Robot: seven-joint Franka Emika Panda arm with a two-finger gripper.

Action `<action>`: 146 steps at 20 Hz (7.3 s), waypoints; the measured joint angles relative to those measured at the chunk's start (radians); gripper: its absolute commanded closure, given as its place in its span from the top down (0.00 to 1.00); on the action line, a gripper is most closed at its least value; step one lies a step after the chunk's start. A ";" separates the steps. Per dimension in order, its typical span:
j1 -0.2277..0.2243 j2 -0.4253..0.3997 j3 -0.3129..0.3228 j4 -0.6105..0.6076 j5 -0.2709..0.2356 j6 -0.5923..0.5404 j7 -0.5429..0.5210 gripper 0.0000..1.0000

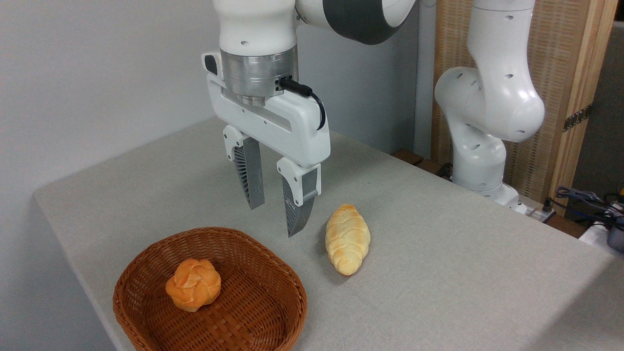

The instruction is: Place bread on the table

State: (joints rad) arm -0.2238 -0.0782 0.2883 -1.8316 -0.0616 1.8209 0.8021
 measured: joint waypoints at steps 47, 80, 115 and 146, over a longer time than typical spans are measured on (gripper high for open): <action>-0.052 0.343 -0.112 0.008 -0.050 0.484 0.001 0.52; -0.039 0.092 -0.072 0.011 -0.050 0.118 -0.011 1.00; -0.053 0.316 -0.142 0.010 -0.090 0.379 -0.009 1.00; -0.052 0.306 -0.140 0.025 -0.017 0.382 0.012 0.40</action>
State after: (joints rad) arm -0.2760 0.2276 0.1487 -1.8065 -0.0789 2.2034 0.8139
